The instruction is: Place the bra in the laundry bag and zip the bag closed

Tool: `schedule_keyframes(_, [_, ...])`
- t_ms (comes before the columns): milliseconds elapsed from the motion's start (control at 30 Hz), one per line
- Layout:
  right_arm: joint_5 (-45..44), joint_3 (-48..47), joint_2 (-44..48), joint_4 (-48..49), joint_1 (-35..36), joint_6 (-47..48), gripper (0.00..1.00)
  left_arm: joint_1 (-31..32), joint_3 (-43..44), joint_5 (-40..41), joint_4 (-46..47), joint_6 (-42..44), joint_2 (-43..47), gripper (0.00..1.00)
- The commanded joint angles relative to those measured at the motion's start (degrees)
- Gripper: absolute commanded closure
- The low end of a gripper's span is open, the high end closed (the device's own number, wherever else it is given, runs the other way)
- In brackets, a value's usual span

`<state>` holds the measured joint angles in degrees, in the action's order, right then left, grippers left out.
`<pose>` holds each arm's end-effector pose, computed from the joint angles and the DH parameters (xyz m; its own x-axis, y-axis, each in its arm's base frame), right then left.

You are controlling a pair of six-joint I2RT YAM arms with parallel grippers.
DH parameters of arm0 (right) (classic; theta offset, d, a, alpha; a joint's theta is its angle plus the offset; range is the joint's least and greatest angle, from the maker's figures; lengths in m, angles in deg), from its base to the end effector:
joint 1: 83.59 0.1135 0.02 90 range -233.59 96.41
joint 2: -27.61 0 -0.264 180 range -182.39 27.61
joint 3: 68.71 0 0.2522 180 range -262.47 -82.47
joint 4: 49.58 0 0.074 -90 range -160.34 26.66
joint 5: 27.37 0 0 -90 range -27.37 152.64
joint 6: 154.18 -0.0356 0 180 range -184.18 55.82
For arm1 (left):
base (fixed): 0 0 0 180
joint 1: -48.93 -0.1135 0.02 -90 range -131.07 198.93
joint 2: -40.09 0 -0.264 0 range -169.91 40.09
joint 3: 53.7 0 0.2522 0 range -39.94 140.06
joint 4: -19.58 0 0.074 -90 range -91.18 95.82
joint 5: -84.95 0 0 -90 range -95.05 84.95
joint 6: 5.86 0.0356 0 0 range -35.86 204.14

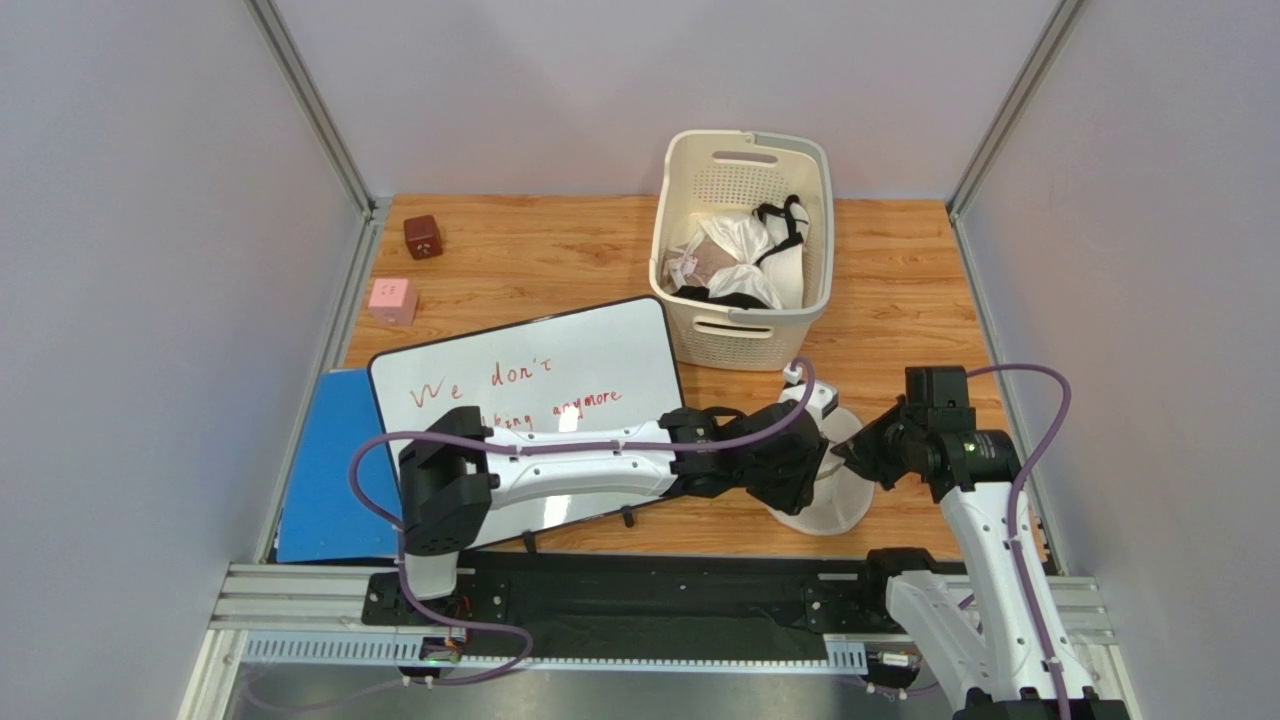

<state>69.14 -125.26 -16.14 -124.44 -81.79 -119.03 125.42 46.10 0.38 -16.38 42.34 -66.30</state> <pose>0.1263 0.0080 0.2553 -0.5773 0.7946 -0.1879 0.6734 0.5935 0.4408 0.1027 -0.4131 0.2638 -0.7521 0.2900 -0.5918 0.6042 0.6622 -0.4433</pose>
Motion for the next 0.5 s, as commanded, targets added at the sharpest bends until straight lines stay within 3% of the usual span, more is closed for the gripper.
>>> schedule_keyframes(0, [-0.26,-0.81,0.59,0.10,0.13,-0.96,0.99,-0.02,4.31,2.47,-3.73,-1.18,-1.63,0.59])
schedule_keyframes(200, [0.70,-0.55,0.94,0.02,0.13,-0.17,1.00,-0.02,5.63,7.57,-6.89,-0.74,-2.42,0.72])
schedule_keyframes(333, [2.28,0.33,1.65,0.02,0.13,2.02,1.00,-0.20,6.85,13.70,-12.58,2.60,-2.68,0.95])
schedule_keyframes(467, [2.20,0.95,3.31,-0.25,0.13,4.22,1.00,-1.08,2.83,16.10,-13.40,5.50,0.29,1.00])
